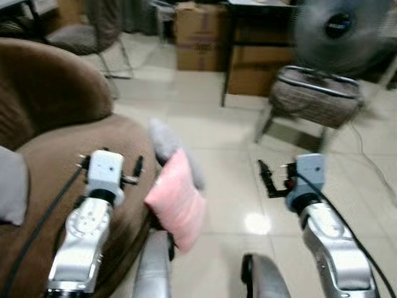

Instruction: Move the pillow to the sofa from floor

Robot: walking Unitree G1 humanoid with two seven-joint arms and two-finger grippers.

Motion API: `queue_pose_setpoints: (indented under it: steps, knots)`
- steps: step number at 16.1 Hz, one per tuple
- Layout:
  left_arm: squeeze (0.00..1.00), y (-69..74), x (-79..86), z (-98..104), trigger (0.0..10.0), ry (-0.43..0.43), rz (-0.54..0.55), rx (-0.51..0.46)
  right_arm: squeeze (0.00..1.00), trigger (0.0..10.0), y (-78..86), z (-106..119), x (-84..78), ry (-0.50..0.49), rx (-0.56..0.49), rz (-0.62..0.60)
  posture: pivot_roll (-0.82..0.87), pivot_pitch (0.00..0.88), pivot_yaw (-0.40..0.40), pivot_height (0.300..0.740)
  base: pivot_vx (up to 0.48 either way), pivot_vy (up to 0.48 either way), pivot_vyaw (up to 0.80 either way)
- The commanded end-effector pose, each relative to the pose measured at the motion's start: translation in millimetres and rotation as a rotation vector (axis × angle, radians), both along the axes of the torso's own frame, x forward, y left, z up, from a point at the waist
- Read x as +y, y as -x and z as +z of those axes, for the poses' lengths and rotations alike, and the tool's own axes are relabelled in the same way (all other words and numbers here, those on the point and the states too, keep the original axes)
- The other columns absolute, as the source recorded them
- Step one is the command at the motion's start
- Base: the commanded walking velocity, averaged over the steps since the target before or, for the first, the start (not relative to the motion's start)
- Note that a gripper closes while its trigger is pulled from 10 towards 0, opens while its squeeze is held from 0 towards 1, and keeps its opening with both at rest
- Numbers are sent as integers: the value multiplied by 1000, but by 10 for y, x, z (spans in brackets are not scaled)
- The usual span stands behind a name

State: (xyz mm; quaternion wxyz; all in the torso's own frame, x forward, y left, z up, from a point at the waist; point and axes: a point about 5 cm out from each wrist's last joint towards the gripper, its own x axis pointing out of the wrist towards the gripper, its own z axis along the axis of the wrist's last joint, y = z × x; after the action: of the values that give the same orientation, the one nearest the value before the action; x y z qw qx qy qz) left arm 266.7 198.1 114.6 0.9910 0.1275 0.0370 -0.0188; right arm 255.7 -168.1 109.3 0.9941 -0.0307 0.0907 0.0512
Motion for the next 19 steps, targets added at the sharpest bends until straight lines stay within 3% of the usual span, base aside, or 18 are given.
queue_pose_setpoints:
  steps: [1,5,19]
  knots:
    - [0,-38,-78,92,10000,3,-32,-42,0,10000,-31,96,-58,24,-42,-16,-31,0,-10,575,0,0,0]
    - [0,-42,-98,79,10000,14,-46,-39,0,10000,-25,92,-48,26,-42,-11,-35,0,-8,575,68,0,0]
    - [0,-50,-113,41,10000,17,-62,-30,0,10000,-46,90,-41,41,-45,-3,-31,0,-11,575,352,0,0]
